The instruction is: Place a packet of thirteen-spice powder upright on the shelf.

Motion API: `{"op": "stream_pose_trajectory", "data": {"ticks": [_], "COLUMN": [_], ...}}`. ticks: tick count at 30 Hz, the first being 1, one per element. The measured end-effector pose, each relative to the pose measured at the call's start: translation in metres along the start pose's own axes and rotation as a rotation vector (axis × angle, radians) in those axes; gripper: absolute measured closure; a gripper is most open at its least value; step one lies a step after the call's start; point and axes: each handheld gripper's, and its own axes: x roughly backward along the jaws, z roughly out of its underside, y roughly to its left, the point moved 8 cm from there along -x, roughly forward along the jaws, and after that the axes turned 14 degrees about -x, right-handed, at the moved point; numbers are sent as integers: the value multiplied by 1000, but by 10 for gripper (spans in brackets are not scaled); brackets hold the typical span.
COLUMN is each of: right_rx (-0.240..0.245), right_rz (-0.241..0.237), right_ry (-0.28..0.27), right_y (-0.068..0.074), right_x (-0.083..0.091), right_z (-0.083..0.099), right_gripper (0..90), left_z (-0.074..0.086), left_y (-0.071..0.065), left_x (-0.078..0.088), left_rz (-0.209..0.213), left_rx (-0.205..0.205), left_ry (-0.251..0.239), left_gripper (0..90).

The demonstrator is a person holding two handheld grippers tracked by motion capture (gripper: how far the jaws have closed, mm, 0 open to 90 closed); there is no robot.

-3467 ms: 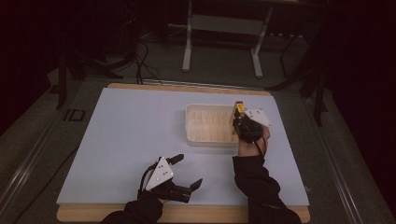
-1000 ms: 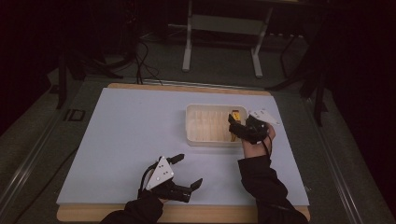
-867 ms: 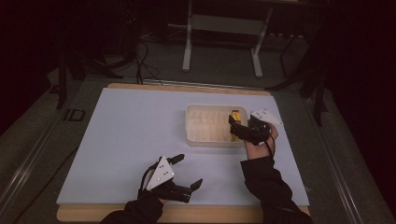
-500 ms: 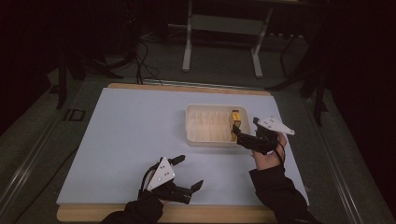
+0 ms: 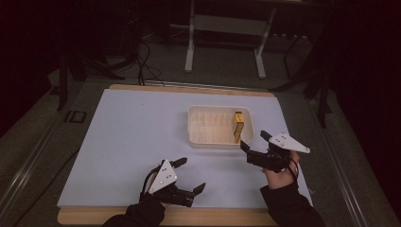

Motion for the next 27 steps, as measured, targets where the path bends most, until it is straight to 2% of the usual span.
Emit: {"op": "stream_pose_trajectory", "data": {"ticks": [8, 17, 27], "right_rx": [12, 39, 87], "right_rz": [-46, -87, -118], "right_ry": [12, 49, 66], "right_y": [8, 20, 21], "right_x": [10, 19, 29], "right_z": [13, 30, 44], "right_gripper": [138, 138, 138], "left_z": [0, 0, 0], "left_y": [-1, -2, -2], "left_x": [0, 1, 0], "left_rz": [3, 6, 6], "left_rx": [-8, -7, -8], "left_ry": [4, 2, 3], "left_gripper": [25, 26, 26]}}
